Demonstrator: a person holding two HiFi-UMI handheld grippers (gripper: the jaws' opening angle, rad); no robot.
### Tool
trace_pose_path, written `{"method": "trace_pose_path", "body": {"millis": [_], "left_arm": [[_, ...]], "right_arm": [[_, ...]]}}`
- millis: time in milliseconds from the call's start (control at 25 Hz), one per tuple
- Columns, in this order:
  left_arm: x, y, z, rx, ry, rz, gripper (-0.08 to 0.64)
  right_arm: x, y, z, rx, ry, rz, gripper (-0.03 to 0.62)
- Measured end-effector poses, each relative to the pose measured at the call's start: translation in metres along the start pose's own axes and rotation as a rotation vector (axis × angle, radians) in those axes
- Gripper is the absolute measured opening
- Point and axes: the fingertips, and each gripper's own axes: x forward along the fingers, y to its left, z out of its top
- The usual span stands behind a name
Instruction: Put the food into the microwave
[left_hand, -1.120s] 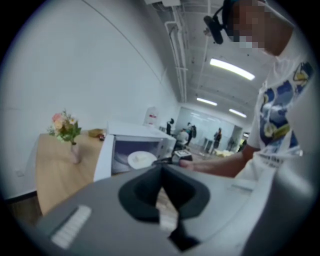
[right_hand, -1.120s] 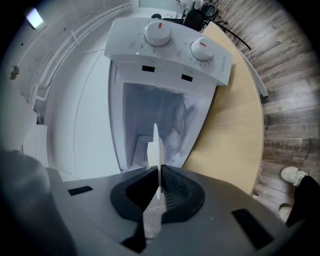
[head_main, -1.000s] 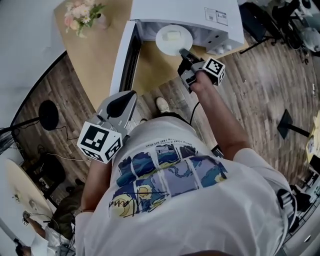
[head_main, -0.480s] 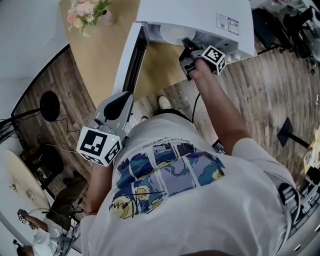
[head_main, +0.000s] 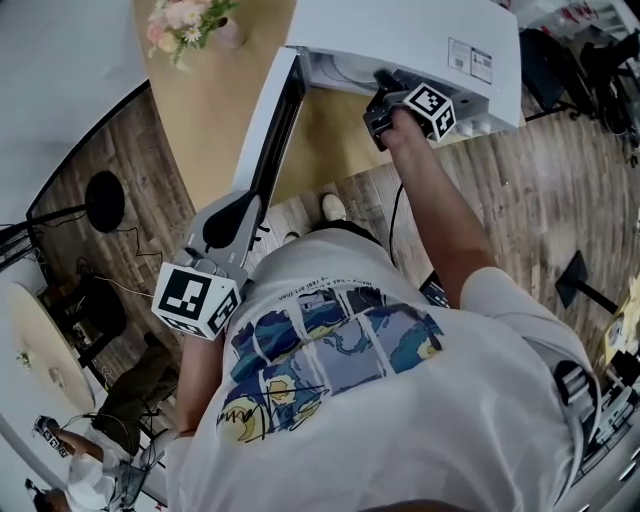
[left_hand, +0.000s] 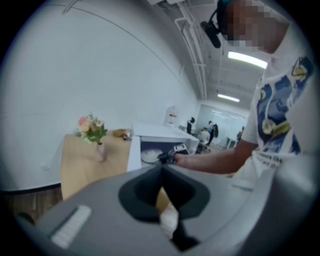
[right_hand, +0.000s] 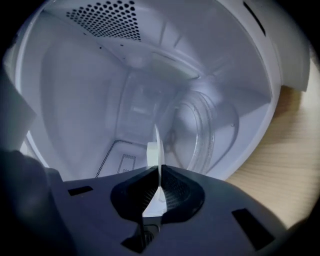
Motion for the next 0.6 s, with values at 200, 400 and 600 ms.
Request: {"method": "trace_pose_path", "body": {"millis": [200,400,600], "left_arm": [[-0.0024,0.0028,-0.0001,0.005,0.005,0.019,0.009],[-0.0033,0.0025,0.0042,0.007,-0.003,0.018,0.009],[-0.0023,0.0017,0.0049,0.01,-0.004,0.014,0.009]], "right_arm": [[0.0071,0.0029,0.0022,-0.162,0.01,-0.043,0.019],[0.0094,0.0037,0.0025,-0.365,0.036,-0.094,0.058],[0.0079,0.004,0.0007,-0.48,0.068,-0.113,0.091]]}}
